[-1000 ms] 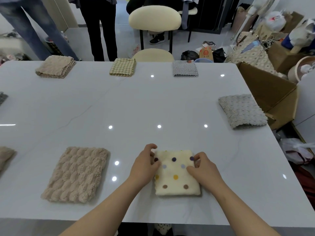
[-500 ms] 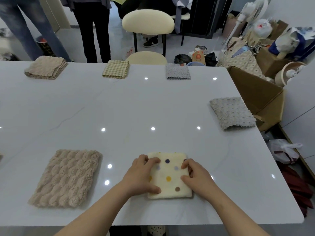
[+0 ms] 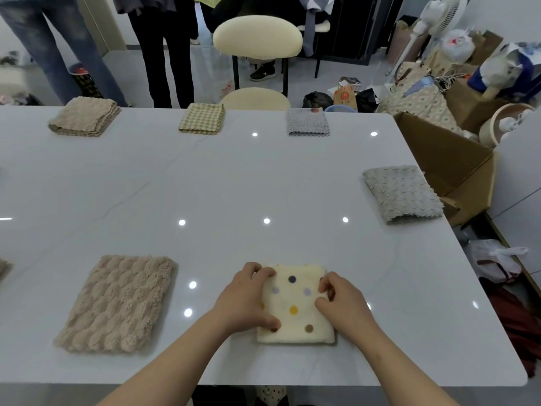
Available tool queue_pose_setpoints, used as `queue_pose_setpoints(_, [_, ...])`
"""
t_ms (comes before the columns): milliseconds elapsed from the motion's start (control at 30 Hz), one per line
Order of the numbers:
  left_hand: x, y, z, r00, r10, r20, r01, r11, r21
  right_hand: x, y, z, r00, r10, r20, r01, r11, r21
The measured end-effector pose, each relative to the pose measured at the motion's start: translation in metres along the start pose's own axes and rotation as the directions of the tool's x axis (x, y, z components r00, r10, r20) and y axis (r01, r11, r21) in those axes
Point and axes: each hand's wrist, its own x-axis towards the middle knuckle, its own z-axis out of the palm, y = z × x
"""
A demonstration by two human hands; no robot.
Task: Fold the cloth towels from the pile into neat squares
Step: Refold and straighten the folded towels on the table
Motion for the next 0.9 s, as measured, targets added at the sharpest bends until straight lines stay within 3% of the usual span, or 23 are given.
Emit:
queue_pose_setpoints(400, [0.002, -0.007, 0.002, 0.991, -0.033, -0.131, 0.020, 0.995, -0.102, -0.001, -0.001, 0.006, 0.998, 0.009, -0.066, -0.009, 1.000, -0.002])
queue_pose_setpoints(900, [0.014, -0.002, 0.001, 0.996, -0.015, -0.088, 0.011, 0.999, -0.046, -0.005, -0.006, 0.007, 0.980, 0.142, -0.137, -0.131, 0.988, 0.081])
